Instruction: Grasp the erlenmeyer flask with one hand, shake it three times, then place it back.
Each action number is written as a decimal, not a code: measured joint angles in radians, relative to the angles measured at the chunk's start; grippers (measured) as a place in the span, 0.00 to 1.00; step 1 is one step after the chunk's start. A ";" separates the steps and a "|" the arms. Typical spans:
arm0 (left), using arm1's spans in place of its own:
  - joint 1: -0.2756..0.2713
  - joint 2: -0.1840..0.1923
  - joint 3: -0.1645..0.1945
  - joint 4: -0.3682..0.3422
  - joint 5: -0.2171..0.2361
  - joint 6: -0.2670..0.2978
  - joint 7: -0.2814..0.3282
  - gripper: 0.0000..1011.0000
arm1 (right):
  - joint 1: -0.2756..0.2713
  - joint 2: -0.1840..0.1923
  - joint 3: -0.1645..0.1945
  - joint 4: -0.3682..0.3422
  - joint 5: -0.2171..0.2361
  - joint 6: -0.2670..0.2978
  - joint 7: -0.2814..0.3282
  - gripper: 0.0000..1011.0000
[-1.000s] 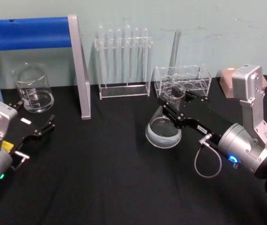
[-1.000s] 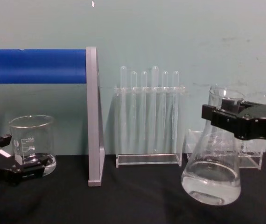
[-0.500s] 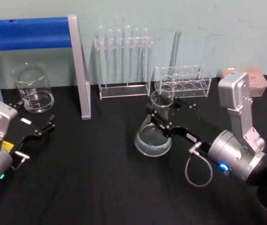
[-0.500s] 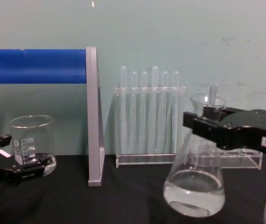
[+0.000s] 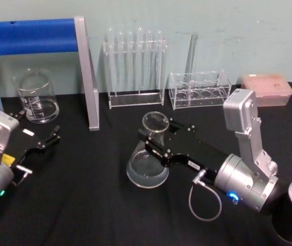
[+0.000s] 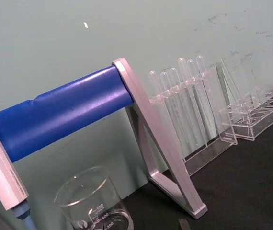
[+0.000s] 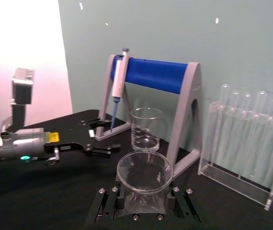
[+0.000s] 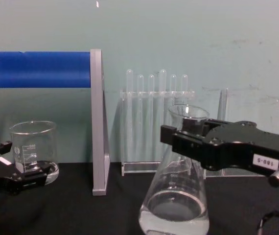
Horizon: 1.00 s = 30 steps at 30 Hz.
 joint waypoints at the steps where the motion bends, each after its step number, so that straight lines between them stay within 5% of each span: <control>1: 0.000 0.000 0.000 0.000 0.000 0.000 0.000 0.99 | -0.001 0.003 -0.005 -0.004 0.003 0.001 0.004 0.45; 16: 0.000 0.000 0.000 0.000 0.000 0.000 0.000 0.99 | 0.012 0.008 -0.009 0.008 0.012 0.000 -0.014 0.44; 30: 0.000 0.000 0.000 0.000 0.000 0.000 0.000 0.99 | 0.061 -0.011 0.077 0.091 -0.018 -0.022 -0.091 0.45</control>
